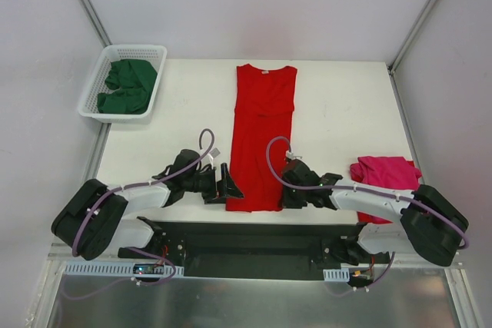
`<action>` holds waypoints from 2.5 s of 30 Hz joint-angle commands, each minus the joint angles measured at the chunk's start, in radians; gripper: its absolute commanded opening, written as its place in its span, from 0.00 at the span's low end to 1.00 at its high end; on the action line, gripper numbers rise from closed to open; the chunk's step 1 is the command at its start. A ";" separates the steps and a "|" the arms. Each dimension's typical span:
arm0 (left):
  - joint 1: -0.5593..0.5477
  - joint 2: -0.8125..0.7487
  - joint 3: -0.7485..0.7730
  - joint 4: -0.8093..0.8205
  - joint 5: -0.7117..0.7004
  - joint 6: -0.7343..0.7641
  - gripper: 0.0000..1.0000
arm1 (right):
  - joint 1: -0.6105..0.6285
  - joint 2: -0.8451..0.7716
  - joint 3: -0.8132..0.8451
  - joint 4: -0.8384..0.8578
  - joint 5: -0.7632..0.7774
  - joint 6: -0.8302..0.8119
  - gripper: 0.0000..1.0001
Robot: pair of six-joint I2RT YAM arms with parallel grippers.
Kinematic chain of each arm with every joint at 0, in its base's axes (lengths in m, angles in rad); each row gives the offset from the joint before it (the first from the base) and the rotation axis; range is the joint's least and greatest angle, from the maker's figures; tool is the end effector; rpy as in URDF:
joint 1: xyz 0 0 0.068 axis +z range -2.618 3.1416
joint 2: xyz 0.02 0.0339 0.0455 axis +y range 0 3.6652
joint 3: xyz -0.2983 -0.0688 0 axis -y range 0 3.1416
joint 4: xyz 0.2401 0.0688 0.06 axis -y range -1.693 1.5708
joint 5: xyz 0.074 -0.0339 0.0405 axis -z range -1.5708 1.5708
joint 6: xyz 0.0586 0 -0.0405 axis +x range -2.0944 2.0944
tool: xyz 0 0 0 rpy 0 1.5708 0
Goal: Fold and stack the t-shirts
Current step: Grab the bottom of the folded rectangular tshirt with both arms
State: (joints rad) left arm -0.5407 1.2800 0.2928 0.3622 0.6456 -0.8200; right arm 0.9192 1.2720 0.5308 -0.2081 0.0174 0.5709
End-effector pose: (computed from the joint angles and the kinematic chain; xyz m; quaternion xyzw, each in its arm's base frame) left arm 0.1660 -0.1408 0.1613 0.0256 0.8562 -0.4913 0.1581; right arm 0.1385 0.1799 0.1729 -0.1623 0.9381 0.2012 0.2304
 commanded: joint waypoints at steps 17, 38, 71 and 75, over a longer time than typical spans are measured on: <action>-0.188 0.257 0.117 -0.201 -0.178 0.056 0.83 | 0.036 -0.048 -0.031 -0.310 0.107 -0.029 0.01; -0.222 0.056 -0.044 -0.358 -0.179 0.033 0.85 | 0.043 -0.005 0.031 -0.307 0.124 -0.054 0.01; -0.281 0.102 -0.006 -0.408 -0.330 0.001 0.69 | 0.050 -0.025 0.044 -0.297 0.121 -0.063 0.01; -0.281 0.117 0.006 -0.407 -0.347 0.004 0.70 | 0.052 -0.022 0.046 -0.295 0.119 -0.063 0.01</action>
State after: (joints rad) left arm -0.8062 1.3155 0.3557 0.1619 0.5323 -0.8837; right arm 0.9649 1.2407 0.5720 -0.4290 0.0948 0.5297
